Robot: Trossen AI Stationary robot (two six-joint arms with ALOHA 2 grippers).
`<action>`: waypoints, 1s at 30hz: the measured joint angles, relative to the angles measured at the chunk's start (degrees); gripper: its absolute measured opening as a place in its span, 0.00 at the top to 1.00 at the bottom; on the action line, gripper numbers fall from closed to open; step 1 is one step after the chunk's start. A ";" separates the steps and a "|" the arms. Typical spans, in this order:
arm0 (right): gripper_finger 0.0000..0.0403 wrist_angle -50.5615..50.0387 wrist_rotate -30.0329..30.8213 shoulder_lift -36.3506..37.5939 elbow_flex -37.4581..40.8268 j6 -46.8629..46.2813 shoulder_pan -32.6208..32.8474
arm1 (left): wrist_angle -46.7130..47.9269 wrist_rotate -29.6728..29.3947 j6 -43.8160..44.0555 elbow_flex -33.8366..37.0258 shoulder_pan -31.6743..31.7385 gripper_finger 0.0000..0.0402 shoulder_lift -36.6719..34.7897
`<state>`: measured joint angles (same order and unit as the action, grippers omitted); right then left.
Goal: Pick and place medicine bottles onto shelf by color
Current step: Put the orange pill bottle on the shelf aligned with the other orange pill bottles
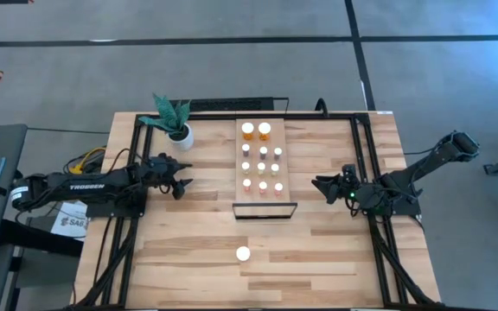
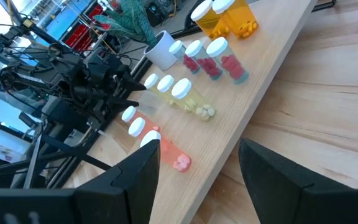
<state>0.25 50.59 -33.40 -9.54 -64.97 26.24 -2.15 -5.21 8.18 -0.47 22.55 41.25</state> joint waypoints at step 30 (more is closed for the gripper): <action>0.41 1.93 -2.89 -0.01 0.00 -1.84 0.00 | -0.05 0.02 0.63 0.07 0.00 0.28 -0.01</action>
<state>2.18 47.70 -33.41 -9.54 -66.81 26.24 -2.20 -5.19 8.82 -0.40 22.55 41.23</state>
